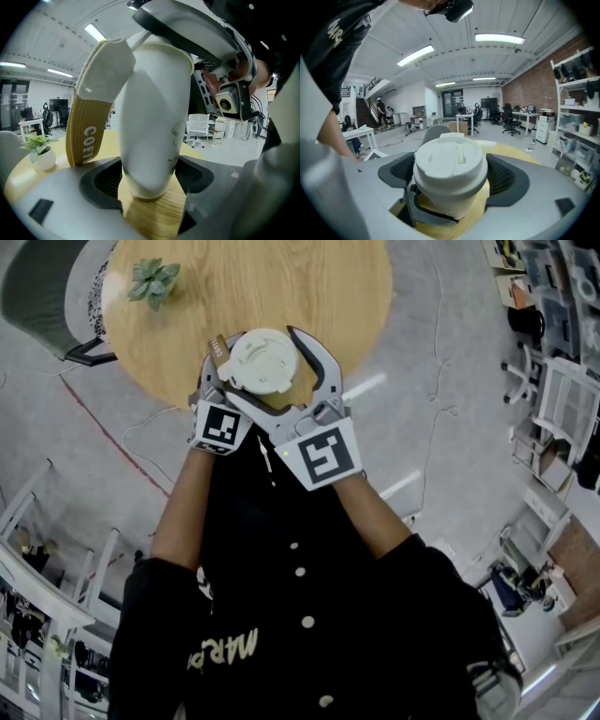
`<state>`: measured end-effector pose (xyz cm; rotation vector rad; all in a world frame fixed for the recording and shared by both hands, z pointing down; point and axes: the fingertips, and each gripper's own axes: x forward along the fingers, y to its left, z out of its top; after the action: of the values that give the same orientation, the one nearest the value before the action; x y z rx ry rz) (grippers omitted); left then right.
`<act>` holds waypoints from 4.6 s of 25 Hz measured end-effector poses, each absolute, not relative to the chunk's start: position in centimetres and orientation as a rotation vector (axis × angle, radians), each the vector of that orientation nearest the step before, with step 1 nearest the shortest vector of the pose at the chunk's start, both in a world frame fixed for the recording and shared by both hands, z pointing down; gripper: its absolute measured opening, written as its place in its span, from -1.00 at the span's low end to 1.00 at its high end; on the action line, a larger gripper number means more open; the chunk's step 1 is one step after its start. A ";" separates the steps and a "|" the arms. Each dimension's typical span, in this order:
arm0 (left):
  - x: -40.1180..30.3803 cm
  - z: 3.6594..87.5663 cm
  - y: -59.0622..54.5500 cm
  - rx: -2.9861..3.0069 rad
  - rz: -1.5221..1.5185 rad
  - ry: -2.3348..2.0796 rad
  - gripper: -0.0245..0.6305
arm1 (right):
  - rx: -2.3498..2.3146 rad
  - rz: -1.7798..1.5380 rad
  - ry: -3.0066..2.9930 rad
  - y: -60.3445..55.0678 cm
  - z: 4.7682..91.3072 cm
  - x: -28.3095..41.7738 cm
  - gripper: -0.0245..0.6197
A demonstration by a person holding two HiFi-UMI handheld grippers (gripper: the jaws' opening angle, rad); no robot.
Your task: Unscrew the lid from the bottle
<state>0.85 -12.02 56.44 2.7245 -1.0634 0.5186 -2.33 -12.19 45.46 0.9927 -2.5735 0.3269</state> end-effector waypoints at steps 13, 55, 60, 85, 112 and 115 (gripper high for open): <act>0.7 56.5 -12.1 2.729 0.507 -1.054 0.13 | 0.548 0.430 -2.814 -11.6 45.0 -2.7 0.47; 0.7 56.5 -11.5 2.844 0.568 -0.776 0.13 | 0.887 0.288 -2.708 -12.0 44.5 -2.8 0.49; 0.7 56.6 -11.5 2.844 0.575 -0.771 0.13 | 0.251 -0.021 -2.902 -11.2 42.7 -4.1 0.49; 0.7 56.5 -11.5 2.837 0.575 -0.773 0.13 | 0.869 0.175 -2.749 -12.6 44.0 -4.0 0.64; 0.8 56.4 -11.4 2.836 0.570 -0.778 0.13 | 0.464 0.013 -2.942 -11.5 41.0 -4.8 0.56; 0.8 56.3 -11.5 2.836 0.578 -0.780 0.13 | 0.481 0.053 -2.926 -11.7 40.5 -4.3 0.56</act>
<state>0.79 -11.49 56.35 2.8358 -0.7796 0.5776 -4.33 -11.69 40.55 0.4808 -2.9261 0.0529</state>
